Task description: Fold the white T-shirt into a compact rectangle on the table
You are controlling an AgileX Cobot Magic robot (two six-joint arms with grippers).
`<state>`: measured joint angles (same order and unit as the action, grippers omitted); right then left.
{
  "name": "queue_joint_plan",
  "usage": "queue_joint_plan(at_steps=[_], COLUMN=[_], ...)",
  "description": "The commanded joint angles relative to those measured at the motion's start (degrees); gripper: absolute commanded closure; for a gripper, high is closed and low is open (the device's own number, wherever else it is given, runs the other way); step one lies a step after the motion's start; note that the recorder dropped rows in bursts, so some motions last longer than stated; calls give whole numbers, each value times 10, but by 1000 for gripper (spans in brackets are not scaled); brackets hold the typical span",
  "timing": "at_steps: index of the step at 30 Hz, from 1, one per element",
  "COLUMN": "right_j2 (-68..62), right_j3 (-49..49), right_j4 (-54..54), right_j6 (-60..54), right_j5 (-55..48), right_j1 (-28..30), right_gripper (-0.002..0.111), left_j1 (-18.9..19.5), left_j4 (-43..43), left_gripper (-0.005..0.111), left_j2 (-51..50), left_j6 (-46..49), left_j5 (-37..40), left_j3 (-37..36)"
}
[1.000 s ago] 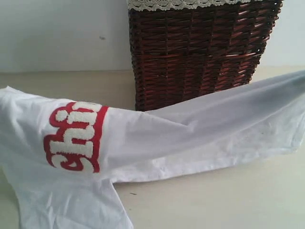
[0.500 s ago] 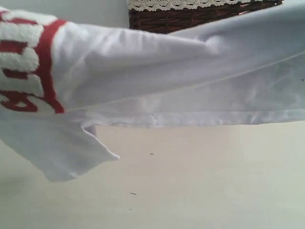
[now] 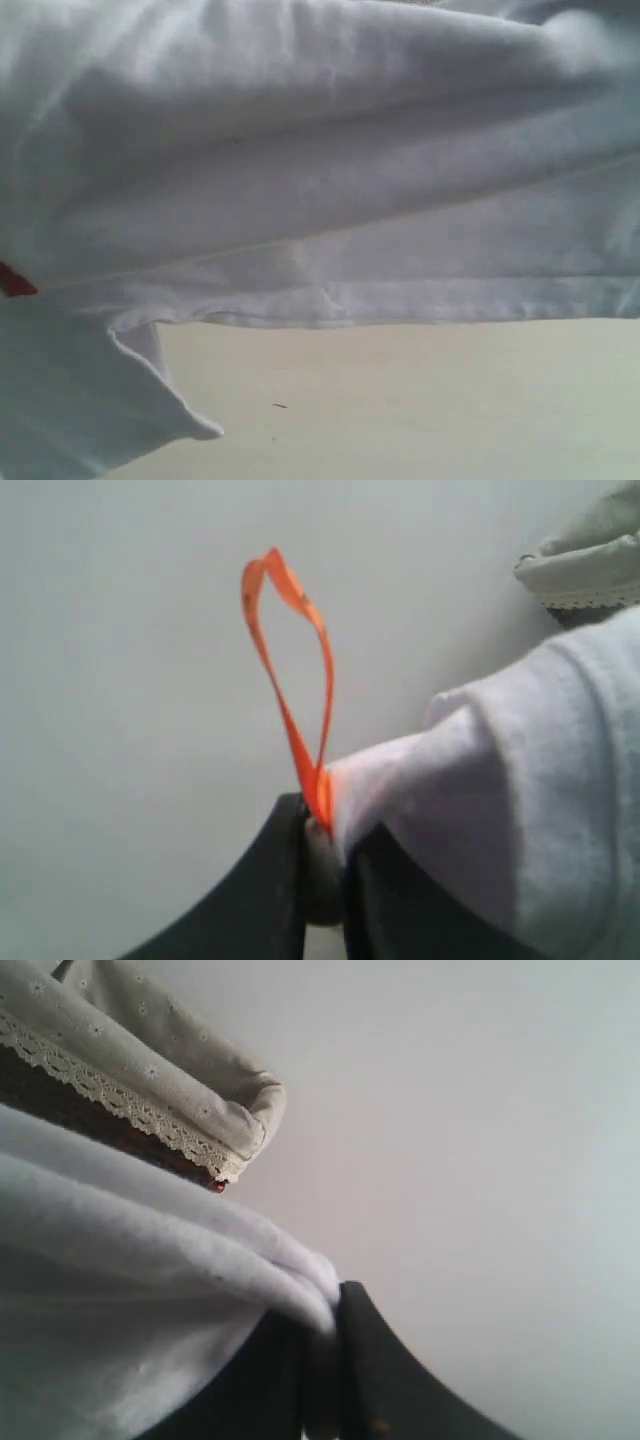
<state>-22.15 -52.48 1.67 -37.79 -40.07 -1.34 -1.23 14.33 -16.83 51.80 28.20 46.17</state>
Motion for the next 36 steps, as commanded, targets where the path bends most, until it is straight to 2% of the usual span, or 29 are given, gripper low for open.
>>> queue_joint_plan(at_steps=[1,7,9,13,18,22,26,29,36], right_j2=[34,47,38,-12,-103,-195,-295,-361,-469], right_j3=[1,1,1,27,93,135,159,160,160], right_j4=[2,13,13,14,39,39,27,21,29], right_j6=[4,4,4,-36,-45,-83,-106,-106,-110], right_j5=[3,-15,-49,-156,-202,-193,-136,-45,228], right_j1=[0,0,0,-3,-20,-20,-20,-20,-20], right_gripper=[108,108,108,108,108,108,108,108,108], left_j1=[1,1,1,1,1,1,1,1,1], left_j4=[9,41,44,44,42,42,42,43,43], left_gripper=[107,107,107,107,107,107,107,107,105], left_j2=[22,21,15,-13,-59,-110,-176,-234,-400], left_j6=[-8,-8,-10,-12,-12,-12,14,49,52], left_j5=[2,31,71,153,156,86,-14,-116,-334], left_j3=[34,72,64,-2,-94,-153,-199,-226,-238])
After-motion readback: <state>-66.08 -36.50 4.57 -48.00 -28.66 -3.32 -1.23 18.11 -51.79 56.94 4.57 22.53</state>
